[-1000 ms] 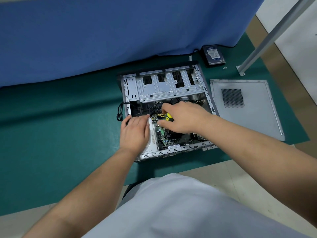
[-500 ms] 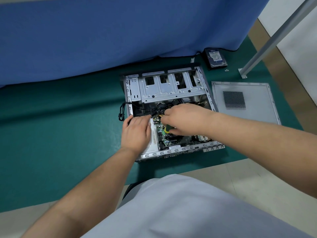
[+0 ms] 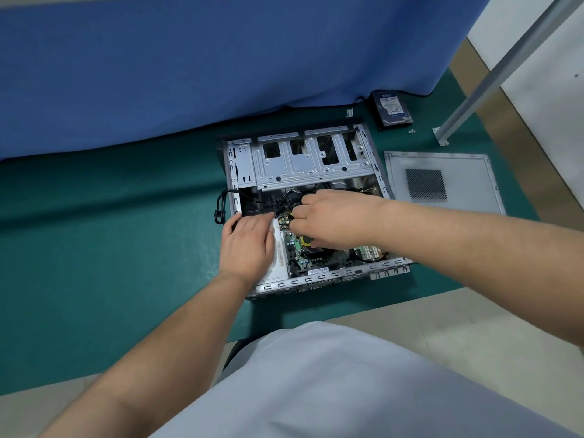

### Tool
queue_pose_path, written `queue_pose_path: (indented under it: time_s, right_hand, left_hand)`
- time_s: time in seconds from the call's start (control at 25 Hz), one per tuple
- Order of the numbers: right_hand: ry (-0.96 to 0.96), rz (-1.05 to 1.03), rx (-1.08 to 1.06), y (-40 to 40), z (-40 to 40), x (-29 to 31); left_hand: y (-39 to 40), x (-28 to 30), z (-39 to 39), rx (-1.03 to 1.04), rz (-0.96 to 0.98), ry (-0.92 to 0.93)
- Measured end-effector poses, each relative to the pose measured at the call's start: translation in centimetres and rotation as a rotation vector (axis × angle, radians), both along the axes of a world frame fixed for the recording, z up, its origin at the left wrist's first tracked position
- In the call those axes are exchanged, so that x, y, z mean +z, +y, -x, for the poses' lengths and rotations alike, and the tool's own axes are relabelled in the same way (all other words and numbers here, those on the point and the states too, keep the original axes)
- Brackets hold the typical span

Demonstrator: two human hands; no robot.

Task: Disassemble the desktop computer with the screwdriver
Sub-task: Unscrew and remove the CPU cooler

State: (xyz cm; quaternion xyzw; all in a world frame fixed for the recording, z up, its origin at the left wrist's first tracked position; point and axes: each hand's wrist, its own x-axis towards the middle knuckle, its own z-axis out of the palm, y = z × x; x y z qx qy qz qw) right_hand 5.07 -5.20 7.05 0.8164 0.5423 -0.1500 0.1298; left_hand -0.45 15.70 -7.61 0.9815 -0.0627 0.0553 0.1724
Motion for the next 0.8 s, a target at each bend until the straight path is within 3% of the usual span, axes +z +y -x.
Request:
queue_pose_path:
  time_s: [0.2, 0.28, 0.4, 0.48, 0.6, 0.72, 0.8]
  right_hand:
    - [-0.052, -0.018, -0.790, 1.8, 1.0, -1.1]
    - [-0.059, 0.015, -0.743, 2.3, 1.0, -1.1]
    - [-0.073, 0.074, -0.162, 1.4, 0.7, -0.3]
    - [-0.060, 0.068, 0.021, 0.7, 0.4, 0.3]
    - [0.034, 0.017, -0.123, 1.1, 1.0, 0.5]
    - [-0.091, 0.001, -0.579, 2.7, 2.3, -0.6]
    - [-0.102, 0.000, -0.772, 3.3, 2.2, -1.1]
  left_hand:
    - [-0.1, 0.1, 0.0, -0.003, -0.009, 0.013]
    - [-0.1, 0.2, 0.0, -0.002, -0.008, 0.015]
    - [-0.1, 0.1, 0.0, 0.000, -0.011, 0.012]
    - [-0.2, 0.1, -0.1, 0.003, -0.010, 0.016]
    - [-0.1, 0.1, 0.0, 0.003, -0.009, 0.015]
    - [-0.1, 0.2, 0.0, -0.003, -0.010, 0.018]
    - [-0.1, 0.2, 0.0, -0.001, -0.015, 0.019]
